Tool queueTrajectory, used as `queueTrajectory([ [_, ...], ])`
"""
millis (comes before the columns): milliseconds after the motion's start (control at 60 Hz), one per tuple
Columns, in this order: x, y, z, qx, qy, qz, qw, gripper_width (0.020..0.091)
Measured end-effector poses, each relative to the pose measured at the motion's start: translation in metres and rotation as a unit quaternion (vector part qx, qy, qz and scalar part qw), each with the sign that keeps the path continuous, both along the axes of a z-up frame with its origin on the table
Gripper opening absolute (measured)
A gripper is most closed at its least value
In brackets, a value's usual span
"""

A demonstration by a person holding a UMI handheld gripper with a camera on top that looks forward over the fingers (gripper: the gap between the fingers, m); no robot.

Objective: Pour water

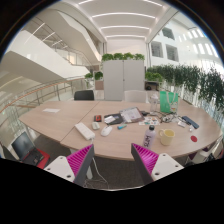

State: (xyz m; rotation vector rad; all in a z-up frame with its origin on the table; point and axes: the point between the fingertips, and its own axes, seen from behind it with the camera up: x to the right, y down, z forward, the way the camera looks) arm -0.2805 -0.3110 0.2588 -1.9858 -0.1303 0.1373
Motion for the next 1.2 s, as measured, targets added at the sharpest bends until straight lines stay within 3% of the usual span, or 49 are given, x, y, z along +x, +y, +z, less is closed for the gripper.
queueTrajectory([
  [200,0.002,0.007,-0.001,0.034,-0.016,-0.012,0.999,0.0817],
  [367,0.058,0.039,-0.042,0.052,-0.021,-0.030,0.998,0.0813],
  [600,0.146,0.145,-0.135,0.075,-0.005,-0.072,0.995,0.0814],
  [700,0.164,0.200,-0.166,0.084,-0.012,-0.068,0.994,0.0815],
  [867,0.177,0.279,-0.190,0.100,-0.005,-0.067,0.993,0.0811],
  [900,0.176,0.290,-0.193,0.102,-0.002,-0.068,0.993,0.0794],
  [933,0.175,0.299,-0.198,0.102,0.002,-0.064,0.993,0.0731],
  [967,0.174,0.306,-0.205,0.096,0.003,-0.061,0.994,0.0541],
  [1100,0.175,0.317,-0.200,0.122,-0.007,-0.062,0.991,0.0540],
  [1200,0.175,0.317,-0.200,0.121,-0.020,-0.051,0.991,0.0479],
])
